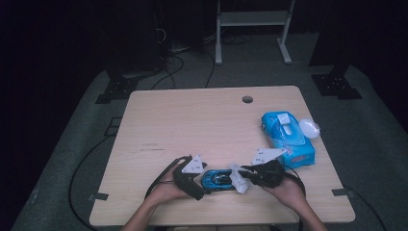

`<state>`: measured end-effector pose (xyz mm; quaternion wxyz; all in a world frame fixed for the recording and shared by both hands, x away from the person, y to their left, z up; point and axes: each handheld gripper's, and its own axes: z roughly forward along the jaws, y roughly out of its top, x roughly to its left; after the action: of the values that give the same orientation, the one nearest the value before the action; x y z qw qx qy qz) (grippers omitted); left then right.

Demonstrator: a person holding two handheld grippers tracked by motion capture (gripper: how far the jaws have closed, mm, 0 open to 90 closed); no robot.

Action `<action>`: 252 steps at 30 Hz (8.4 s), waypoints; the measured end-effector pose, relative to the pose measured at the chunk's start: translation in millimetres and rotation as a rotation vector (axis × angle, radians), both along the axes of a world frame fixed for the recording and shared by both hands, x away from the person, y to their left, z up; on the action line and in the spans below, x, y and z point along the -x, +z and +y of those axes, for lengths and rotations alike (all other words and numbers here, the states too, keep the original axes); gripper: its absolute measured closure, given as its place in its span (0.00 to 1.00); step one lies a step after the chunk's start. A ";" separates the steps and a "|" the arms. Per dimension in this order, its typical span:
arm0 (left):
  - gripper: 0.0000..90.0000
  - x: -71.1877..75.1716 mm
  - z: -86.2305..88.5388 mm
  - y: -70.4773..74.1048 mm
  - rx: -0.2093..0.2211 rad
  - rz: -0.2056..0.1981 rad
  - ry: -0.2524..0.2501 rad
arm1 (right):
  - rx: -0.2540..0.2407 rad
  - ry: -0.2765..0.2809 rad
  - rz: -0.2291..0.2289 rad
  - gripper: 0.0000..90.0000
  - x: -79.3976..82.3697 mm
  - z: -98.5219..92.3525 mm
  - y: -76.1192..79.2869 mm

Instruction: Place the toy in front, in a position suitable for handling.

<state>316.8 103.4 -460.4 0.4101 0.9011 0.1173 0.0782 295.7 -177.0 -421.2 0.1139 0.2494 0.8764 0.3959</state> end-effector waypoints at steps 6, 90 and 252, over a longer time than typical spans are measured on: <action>0.11 -3.6 -3.3 -5.1 -0.004 0.026 -0.010 | -0.011 0.036 0.003 0.65 1.4 0.1 -12.9; 0.25 -5.8 -7.1 -19.4 -0.043 0.047 -0.058 | 0.008 0.039 -0.045 0.94 12.0 5.8 -32.6; 0.26 -5.8 -2.6 -20.3 -0.029 0.047 -0.076 | 0.168 0.295 0.055 0.93 -26.3 104.6 -20.6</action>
<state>322.6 100.8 -480.7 0.3967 0.9124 0.0914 0.0431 322.1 -72.4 -441.8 0.0512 0.1186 0.9363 0.3267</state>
